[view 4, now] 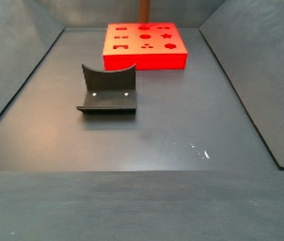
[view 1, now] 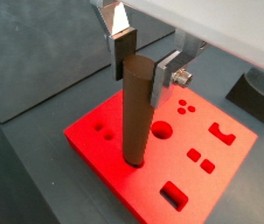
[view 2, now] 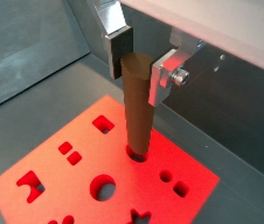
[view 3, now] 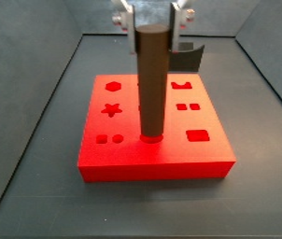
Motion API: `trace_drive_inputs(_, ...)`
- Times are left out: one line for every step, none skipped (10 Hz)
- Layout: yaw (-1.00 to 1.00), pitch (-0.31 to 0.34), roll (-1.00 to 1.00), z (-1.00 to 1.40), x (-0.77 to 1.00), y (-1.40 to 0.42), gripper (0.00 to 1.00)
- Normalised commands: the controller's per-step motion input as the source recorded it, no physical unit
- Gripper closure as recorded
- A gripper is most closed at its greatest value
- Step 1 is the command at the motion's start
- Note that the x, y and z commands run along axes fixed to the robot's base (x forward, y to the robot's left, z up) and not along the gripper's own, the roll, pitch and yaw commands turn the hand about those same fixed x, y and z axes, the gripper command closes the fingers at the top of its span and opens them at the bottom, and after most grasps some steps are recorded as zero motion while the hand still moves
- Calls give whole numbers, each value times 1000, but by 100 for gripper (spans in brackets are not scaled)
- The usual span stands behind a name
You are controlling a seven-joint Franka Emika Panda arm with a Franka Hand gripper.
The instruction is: Insert the oval object.
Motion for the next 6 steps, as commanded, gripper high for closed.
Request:
trace_drive_inputs(0,27,36,0,37,0,100)
trace_drive_inputs(0,17,59,-69,94,43,100)
trace_drive_inputs(0,7,86,-177,217,60,100)
trace_drive_inputs(0,0,7,0,0,0,100)
trace_drive_inputs(0,0,0,-34,0,0,100)
trace_drive_inputs(0,0,0,-94,-6,-23,100)
